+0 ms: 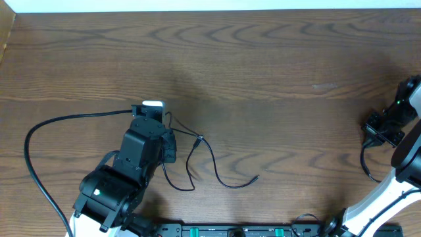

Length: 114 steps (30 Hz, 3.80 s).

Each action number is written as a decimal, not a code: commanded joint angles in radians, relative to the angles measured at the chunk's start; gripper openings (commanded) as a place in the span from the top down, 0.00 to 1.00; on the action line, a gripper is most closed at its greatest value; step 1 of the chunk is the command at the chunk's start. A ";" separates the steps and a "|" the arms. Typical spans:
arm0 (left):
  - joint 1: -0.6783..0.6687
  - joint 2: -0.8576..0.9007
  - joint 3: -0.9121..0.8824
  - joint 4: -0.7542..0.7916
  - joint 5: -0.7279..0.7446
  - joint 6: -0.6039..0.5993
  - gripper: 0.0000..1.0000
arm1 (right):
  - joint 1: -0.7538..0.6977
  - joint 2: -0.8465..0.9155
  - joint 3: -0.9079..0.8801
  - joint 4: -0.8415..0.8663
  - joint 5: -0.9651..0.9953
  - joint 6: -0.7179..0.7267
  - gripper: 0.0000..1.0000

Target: Untangle cables

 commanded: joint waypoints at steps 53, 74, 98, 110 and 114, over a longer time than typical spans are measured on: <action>0.002 -0.003 0.020 -0.001 0.012 0.032 0.92 | 0.048 0.009 0.073 0.027 -0.023 -0.064 0.60; 0.002 -0.002 0.020 -0.001 0.023 0.044 0.92 | 0.012 0.008 0.097 0.220 -0.028 -0.061 0.99; 0.001 0.082 0.020 0.041 0.024 0.047 0.92 | -0.260 0.008 0.483 0.163 -0.258 0.015 0.01; 0.002 0.083 0.020 0.367 0.505 0.231 0.92 | 0.187 0.010 0.444 -0.040 -0.410 -0.393 0.01; 0.005 0.083 0.020 0.481 0.496 0.283 0.92 | 0.365 0.010 0.444 -0.100 -0.409 -0.514 0.01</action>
